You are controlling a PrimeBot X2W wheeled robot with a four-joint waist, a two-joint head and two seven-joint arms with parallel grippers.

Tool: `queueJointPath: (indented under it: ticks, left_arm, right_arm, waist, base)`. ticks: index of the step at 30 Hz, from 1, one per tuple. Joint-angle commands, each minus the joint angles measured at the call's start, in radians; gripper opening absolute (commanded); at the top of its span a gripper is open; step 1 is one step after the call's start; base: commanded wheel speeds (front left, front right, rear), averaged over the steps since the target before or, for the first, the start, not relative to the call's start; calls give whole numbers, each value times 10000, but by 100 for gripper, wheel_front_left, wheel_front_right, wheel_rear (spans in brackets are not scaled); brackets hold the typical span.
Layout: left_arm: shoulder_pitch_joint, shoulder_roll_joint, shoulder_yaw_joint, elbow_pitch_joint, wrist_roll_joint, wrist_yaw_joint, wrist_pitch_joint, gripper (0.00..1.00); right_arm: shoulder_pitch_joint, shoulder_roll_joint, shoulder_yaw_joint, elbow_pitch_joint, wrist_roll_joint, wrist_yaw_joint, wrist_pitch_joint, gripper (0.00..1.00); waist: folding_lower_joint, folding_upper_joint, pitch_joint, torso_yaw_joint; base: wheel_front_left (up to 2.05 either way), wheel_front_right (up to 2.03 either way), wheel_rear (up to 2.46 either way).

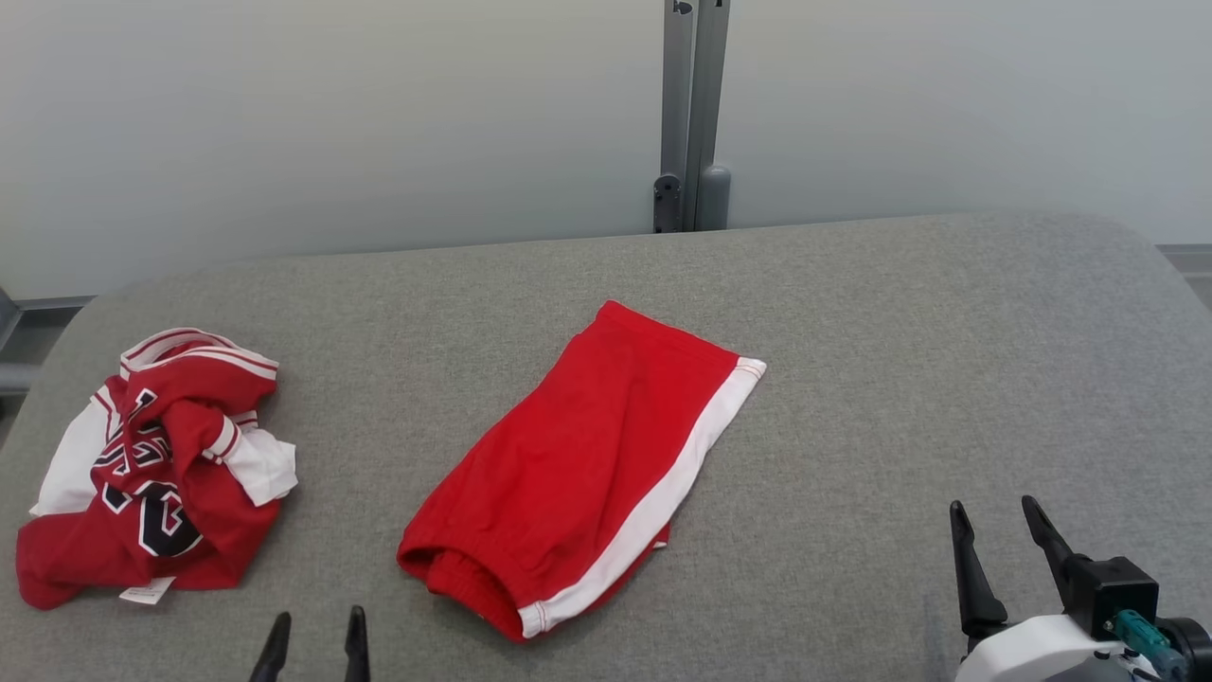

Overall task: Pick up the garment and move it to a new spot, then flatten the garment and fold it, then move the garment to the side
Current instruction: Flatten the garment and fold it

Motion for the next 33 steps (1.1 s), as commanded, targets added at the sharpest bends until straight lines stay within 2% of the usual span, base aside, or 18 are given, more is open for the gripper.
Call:
queueJointPath:
  ticks: [1, 3, 6, 12, 16, 25, 33]
  left_arm:
    - [0, -10, -268, 125, -120, -20, -30, 100]
    - [-9, 151, -581, 198, -334, -21, -32, 100]
    - [-94, 392, -1463, 197, -708, -23, 151, 100]
    - [-598, 948, -3390, -687, -1592, -11, 1746, 100]
    - [-1161, 1060, -4106, -916, -2035, -12, 2485, 100]
    - [-2236, 808, -4571, -101, -2105, 17, 2710, 100]
    - [-2828, 713, -5212, 158, -2268, -5, 2783, 100]
  right_arm:
    - [-225, 11, -17, 168, 133, 1, -10, 100]
    - [-581, -32, 164, 443, 177, 1, -12, 100]
    - [-1351, -459, 738, 1234, 140, 1, 279, 100]
    - [-3452, -1286, 2031, 2182, 580, -1, 1959, 100]
    - [-4794, -1609, 2666, 2492, 917, -1, 2577, 100]
    - [-6705, -1970, 3871, 3560, 1211, -1, 3404, 100]
    - [-7484, -2211, 4438, 4283, 1558, -1, 3861, 100]
  waist:
    - [0, -1, 13, 15]
    - [0, -1, 55, 26]
    - [0, -1, 151, 103]
    - [0, -1, 639, 404]
    - [0, -1, 1272, 604]
    - [0, -1, 2491, 919]
    - [0, -1, 3339, 1276]
  base:
    - [0, 0, 0]
    - [0, 0, 0]
    - [0, 0, 0]
    - [0, 0, 0]
    - [0, 0, 0]
    - [0, 0, 0]
    - [0, 0, 0]
